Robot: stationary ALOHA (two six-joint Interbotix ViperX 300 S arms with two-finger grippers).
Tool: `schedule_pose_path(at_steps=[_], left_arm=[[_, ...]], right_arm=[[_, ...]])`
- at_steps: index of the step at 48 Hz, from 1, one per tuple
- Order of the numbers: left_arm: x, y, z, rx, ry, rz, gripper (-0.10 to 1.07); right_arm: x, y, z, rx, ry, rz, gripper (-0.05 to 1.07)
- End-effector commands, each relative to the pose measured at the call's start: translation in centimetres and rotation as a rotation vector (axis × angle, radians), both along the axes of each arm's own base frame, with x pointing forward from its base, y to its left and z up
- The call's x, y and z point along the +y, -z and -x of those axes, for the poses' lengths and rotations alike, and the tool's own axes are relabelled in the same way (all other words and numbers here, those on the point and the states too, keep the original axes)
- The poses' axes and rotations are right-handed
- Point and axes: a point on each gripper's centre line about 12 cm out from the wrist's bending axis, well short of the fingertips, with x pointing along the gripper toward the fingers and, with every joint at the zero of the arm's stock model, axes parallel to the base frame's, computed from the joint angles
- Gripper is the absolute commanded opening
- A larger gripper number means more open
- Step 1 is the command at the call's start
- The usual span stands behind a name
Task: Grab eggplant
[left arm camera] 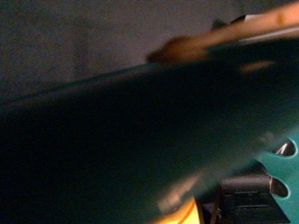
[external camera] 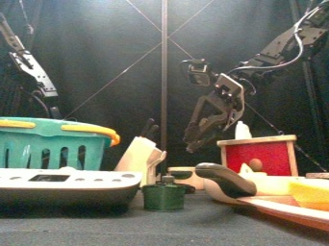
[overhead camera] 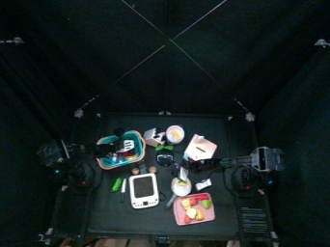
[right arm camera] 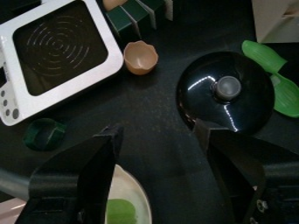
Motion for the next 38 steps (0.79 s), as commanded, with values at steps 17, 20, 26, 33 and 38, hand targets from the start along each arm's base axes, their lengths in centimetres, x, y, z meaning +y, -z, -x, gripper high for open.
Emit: schedule_pose_path(at_steps=[17,20,26,33,38], left_arm=[[-0.3,-4.8,0.1,-0.139,0.023,-0.1,0.72],[-0.3,-5.1,0.4,-0.146,0.023,-0.109,0.72],[-0.6,-5.6,0.7,-0.159,0.031,-0.124,0.72],[-0.7,-5.6,0.9,-0.161,0.033,-0.126,0.72],[-0.7,-5.6,0.9,-0.158,0.043,-0.131,0.72]], right_arm=[[0.0,-1.4,-0.5,-0.041,-0.003,0.005,0.97],[0.0,-1.3,-0.5,-0.039,-0.003,0.004,0.97],[-0.1,-1.4,-0.5,-0.04,-0.001,0.007,0.97],[-0.2,-1.3,-0.7,-0.041,0.002,0.005,0.97],[-0.3,-1.6,-1.1,-0.048,0.002,0.007,0.97]])
